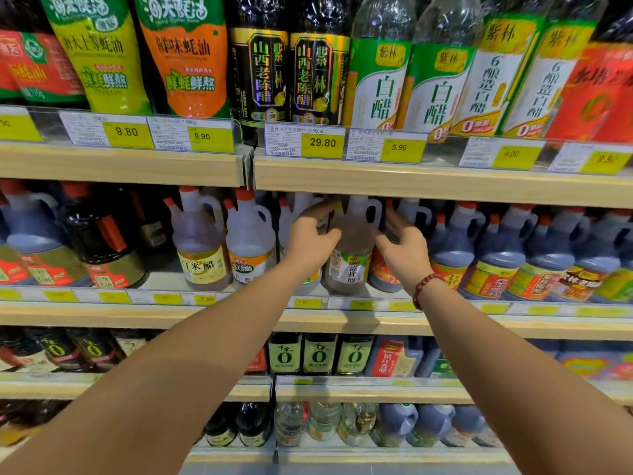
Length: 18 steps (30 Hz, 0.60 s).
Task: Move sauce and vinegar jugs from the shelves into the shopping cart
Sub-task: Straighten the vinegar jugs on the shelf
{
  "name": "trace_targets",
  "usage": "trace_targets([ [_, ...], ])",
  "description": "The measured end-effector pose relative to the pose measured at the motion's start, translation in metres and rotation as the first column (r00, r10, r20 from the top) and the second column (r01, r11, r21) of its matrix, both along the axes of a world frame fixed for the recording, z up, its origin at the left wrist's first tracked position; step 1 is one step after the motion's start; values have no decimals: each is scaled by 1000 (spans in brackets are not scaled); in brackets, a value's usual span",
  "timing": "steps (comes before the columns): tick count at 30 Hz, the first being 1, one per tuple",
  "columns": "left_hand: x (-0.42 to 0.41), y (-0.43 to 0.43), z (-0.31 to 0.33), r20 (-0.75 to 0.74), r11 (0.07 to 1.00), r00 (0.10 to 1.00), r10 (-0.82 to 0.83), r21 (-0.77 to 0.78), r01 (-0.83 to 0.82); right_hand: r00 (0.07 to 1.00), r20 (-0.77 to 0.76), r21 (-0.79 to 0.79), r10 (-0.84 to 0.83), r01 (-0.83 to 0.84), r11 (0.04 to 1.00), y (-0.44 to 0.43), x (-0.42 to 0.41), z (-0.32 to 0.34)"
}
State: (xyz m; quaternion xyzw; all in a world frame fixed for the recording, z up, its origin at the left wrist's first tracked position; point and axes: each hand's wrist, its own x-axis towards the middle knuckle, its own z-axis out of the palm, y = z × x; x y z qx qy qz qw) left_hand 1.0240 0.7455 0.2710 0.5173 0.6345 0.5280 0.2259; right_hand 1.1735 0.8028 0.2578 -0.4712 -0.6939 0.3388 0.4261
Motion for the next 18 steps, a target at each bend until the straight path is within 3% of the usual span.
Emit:
trace_targets([
  [5, 11, 6, 3, -25, 998, 1000, 4, -70, -6, 997, -39, -36, 62, -64, 997, 6, -3, 1],
  [11, 12, 10, -1, -61, 976, 995, 73, -201, -84, 999, -38, -6, -3, 3, 1000, 8, -2, -3],
  [18, 15, 2, 2, -196, 993, 981, 18, -112, -40, 997, -56, -35, 45, -47, 998, 7, 1, -9],
])
